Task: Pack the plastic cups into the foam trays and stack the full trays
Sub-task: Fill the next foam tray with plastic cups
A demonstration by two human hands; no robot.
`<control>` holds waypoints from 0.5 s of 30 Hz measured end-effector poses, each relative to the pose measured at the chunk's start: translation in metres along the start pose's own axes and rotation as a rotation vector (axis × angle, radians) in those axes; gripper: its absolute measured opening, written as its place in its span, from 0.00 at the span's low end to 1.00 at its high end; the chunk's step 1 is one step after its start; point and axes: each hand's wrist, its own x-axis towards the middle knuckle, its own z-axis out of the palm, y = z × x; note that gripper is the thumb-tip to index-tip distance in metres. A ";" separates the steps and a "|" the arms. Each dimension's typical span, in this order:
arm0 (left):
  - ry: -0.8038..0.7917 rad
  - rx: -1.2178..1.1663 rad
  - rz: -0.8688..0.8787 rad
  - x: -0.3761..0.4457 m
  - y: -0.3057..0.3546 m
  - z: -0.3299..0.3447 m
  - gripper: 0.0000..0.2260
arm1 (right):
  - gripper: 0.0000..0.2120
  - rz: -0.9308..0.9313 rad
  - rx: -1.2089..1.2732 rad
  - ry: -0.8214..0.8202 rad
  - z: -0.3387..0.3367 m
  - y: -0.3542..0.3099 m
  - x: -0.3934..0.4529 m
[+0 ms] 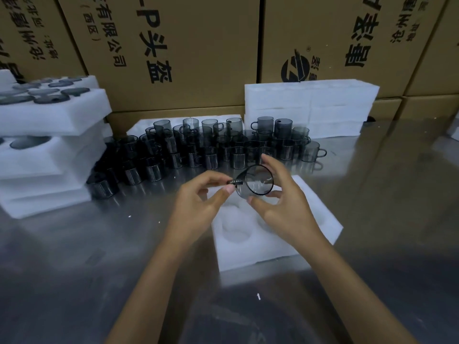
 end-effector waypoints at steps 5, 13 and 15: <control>-0.189 0.080 -0.004 -0.003 0.002 0.006 0.03 | 0.29 0.112 0.117 -0.046 -0.006 0.004 0.003; -0.220 0.005 -0.101 -0.002 0.010 0.002 0.26 | 0.32 0.149 0.008 -0.084 -0.008 -0.005 -0.001; -0.280 0.006 -0.131 -0.001 0.009 -0.004 0.31 | 0.32 0.133 -0.089 -0.066 -0.003 -0.010 -0.006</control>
